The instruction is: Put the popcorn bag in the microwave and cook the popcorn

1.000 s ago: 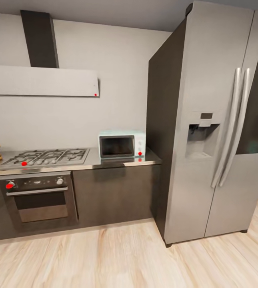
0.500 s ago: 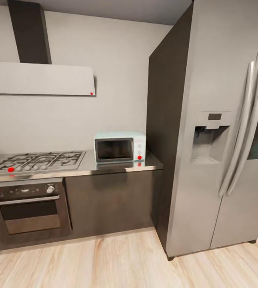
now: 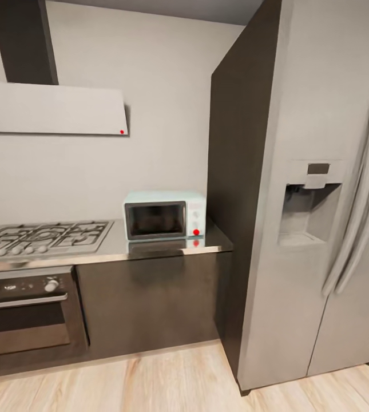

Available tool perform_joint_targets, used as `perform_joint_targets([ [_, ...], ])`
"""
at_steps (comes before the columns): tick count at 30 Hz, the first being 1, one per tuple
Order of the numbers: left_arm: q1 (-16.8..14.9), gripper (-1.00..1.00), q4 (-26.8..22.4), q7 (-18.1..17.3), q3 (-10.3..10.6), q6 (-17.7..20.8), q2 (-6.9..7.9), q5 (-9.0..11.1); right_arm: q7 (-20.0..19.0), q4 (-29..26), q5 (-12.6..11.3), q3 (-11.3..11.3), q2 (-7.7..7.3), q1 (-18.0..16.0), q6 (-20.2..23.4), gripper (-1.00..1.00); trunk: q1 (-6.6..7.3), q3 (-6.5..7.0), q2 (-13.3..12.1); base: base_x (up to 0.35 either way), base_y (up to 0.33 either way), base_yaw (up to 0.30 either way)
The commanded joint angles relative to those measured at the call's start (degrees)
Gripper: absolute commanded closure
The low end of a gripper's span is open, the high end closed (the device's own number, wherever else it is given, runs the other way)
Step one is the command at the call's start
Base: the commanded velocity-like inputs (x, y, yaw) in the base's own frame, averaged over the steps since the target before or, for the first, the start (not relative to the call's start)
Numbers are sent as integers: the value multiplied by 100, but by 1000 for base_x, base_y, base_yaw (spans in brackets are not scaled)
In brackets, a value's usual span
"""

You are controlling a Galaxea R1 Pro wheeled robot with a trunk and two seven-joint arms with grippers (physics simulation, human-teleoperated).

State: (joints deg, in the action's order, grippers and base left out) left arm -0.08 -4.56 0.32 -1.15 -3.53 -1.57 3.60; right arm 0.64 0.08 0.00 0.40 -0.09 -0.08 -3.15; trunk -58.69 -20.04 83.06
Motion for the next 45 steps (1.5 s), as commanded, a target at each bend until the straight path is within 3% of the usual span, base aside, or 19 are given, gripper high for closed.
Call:
perform_joint_targets([
  [1,-1,-100,-1,3,-8,-19,-2,37,7,1,0,4,0,-1,-18,-100,-4,-5,2,322,-73,22],
  [7,-1,-100,-15,3,-8,-53,-3,29,7,1,21,4,7,-1,-25,-100,-4,-5,2,226,-17,195],
  [31,-1,-100,-18,3,-15,-60,-1,27,7,1,35,4,1,-1,-27,-100,-4,-5,2,4,0,271],
  [45,-1,-100,-37,3,-16,-62,-7,13,7,1,57,12,-8,-1,-22,-100,-4,-5,2,0,0,26],
])
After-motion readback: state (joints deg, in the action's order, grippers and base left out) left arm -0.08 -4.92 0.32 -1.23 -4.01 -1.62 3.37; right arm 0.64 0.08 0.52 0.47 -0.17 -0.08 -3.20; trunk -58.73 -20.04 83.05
